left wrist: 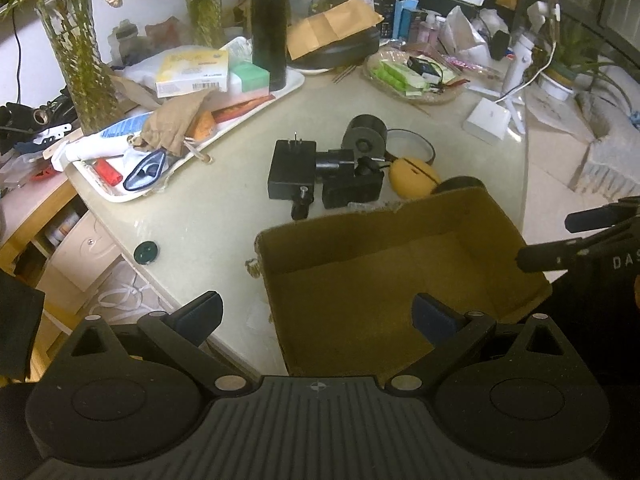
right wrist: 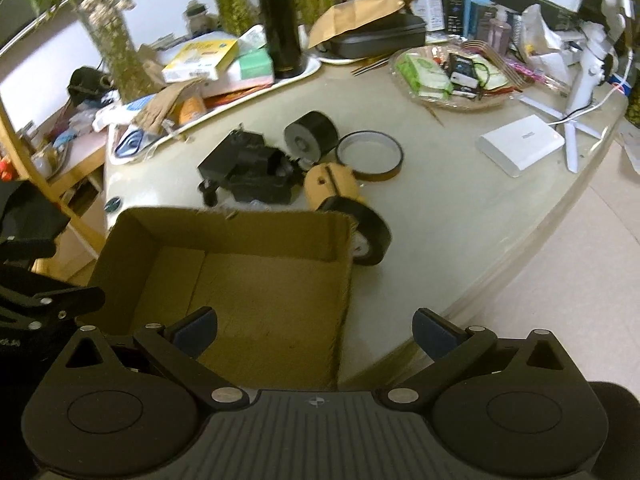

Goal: Organize rigid objects
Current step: 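Move both tools toward the objects beside the cardboard box, then grasp the black tape roll with the right gripper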

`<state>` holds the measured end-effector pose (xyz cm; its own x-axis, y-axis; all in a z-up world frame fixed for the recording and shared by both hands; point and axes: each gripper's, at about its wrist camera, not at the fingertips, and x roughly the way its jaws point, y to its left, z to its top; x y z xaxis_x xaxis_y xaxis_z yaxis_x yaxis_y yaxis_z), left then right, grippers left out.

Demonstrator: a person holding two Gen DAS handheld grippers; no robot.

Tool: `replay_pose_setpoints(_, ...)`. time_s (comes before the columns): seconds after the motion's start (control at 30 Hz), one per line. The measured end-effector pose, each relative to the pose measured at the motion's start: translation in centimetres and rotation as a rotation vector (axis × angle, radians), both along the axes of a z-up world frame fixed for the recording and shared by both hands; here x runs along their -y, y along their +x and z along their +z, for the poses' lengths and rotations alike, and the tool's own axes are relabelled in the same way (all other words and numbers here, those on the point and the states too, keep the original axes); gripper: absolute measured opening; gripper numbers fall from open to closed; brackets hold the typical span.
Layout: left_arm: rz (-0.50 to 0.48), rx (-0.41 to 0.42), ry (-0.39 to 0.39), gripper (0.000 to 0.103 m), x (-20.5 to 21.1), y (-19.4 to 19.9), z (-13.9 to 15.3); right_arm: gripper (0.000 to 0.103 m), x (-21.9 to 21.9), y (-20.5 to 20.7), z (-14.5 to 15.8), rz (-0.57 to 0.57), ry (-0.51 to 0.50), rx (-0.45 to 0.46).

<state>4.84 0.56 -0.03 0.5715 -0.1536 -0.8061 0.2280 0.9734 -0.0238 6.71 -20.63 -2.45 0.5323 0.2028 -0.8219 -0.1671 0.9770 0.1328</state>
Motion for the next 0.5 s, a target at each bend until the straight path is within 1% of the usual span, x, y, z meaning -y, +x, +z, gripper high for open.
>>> replay_pose_setpoints(0.3, -0.008, 0.007, -0.035, 0.103, -0.4, 1.6, 0.1, 0.103, 1.1, 2.5, 0.1, -0.044, 0.017, 0.03)
replay_pose_setpoints(0.5, -0.01, 0.028, -0.063, 0.103, -0.7, 2.7, 0.2, 0.103, 2.2, 4.8, -0.3, -0.095, 0.071, -0.014)
